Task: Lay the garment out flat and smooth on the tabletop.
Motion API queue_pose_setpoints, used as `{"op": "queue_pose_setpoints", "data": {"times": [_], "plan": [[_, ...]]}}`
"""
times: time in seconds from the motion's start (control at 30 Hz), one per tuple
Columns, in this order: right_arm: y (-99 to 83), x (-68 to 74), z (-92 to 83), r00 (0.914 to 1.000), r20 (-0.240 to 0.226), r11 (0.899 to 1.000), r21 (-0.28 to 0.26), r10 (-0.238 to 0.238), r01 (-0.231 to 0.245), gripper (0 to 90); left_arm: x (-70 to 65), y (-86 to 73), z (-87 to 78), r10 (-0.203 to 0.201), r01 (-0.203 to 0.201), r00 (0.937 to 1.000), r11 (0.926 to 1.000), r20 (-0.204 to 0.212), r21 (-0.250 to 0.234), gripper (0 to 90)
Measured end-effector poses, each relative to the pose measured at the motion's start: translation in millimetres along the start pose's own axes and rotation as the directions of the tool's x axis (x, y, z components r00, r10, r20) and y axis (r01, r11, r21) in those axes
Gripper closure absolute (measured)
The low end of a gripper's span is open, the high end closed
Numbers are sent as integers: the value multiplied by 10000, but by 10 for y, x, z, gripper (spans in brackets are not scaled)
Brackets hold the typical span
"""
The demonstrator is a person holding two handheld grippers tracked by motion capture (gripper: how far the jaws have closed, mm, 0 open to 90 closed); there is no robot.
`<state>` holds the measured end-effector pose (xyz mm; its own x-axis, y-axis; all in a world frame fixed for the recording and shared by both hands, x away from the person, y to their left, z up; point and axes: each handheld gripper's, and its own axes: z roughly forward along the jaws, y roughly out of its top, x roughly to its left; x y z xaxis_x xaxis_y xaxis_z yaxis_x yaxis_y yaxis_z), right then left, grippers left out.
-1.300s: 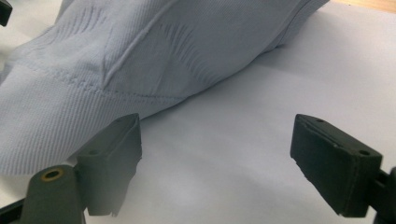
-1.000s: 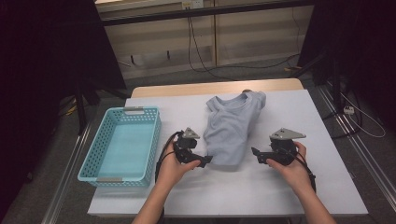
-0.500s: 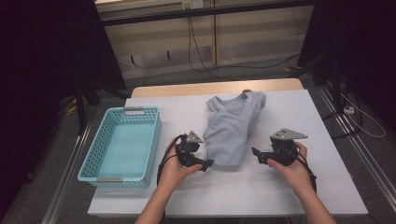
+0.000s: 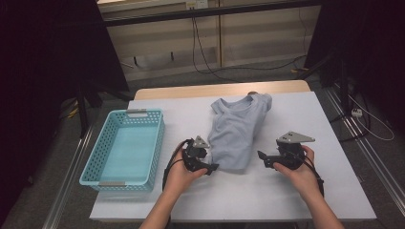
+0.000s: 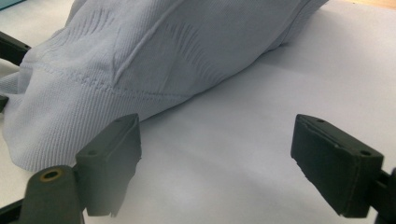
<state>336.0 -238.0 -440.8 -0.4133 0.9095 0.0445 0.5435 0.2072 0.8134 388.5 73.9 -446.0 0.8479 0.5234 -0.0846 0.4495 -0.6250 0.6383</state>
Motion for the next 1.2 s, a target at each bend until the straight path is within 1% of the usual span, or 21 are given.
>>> {"op": "queue_pose_setpoints", "data": {"times": [0.13, 0.2, 0.23, 0.3, 0.33, 0.4, 0.5, 0.63, 0.67, 0.7, 0.73, 0.77, 0.8, 0.87, 1.0, 1.03, 1.1, 1.2], "plan": [[-6, -4, 2, 10000, -10, 10000, 8, 22, -22, 160, -19, 0, 14, 160, -161, 9997, 9998, -165, -75, 427], [-8, 2, 3, 10000, -22, 10000, 34, -1, 1, 163, -34, 1, 19, 301, -303, 9991, 9995, -315, -71, 449], [-10, 6, 4, 10000, -26, 10000, 38, -19, 19, 163, -39, 5, 15, 377, -377, 9987, 9993, -330, 9, 467], [-13, 14, 8, 10000, -41, 10000, 76, -45, 45, 163, -49, 16, 18, 467, -467, 9988, 9989, -159, -10, 518], [-15, 17, 10, 10000, -52, 9999, 91, -73, 73, 163, -56, 19, 24, 474, -474, 9988, 9989, -131, -63, 548], [-17, 24, 13, 9999, -92, 9999, 87, -104, 105, 163, -57, 29, 25, 555, -555, 9984, 9985, -86, -6, 586], [-20, 36, 16, 9999, -103, 9999, 87, -130, 131, 163, -50, 36, 24, 471, -471, 9989, 9989, 28, 9, 665], [-27, 43, 15, 9998, -127, 9998, 119, -145, 146, 163, -14, 38, 20, 222, -222, 9997, 9998, 113, -13, 766], [-28, 43, 13, 9998, -125, 9998, 126, -163, 165, 163, -7, 39, 18, 188, -188, 9997, 9998, 168, -7, 774], [-29, 44, 12, 9998, -133, 9998, 122, -165, 166, 163, 4, 44, 13, 47, -48, 9997, 10000, 251, 26, 780], [-29, 45, 12, 9998, -135, 9998, 116, -167, 169, 163, 19, 50, 1, -175, 174, 9989, 9998, 442, 26, 787], [-30, 47, 12, 9998, -148, 9998, 125, -165, 167, 163, 33, 57, -17, -355, 359, 9981, 9993, 494, -60, 790], [-32, 47, 14, 9997, -158, 9997, 127, -184, 186, 163, 51, 68, -48, -416, 421, 9978, 9991, 523, -87, 792], [-32, 51, 18, 9997, -179, 9997, 124, -187, 189, 163, 87, 84, -121, -725, 743, 9959, 9967, 537, -320, 794], [-28, 65, 38, 9995, -214, 9997, 149, -211, 214, 163, 177, 64, -269, -1111, 1131, 9934, 9906, 297, -767, 796], [-26, 72, 45, 9995, -225, 9996, 154, -239, 242, 163, 203, 56, -299, -1198, 1221, 9923, 9886, 312, -876, 796], [-20, 95, 58, 9992, -268, 9994, 177, -291, 296, 163, 241, 46, -349, -1389, 1403, 9901, 9846, 211, -1046, 797], [-9, 158, 96, 9984, -379, 9988, 242, -427, 436, 163, 275, 41, -387, -1498, 1504, 9886, 9818, 144, -1155, 797]]}}
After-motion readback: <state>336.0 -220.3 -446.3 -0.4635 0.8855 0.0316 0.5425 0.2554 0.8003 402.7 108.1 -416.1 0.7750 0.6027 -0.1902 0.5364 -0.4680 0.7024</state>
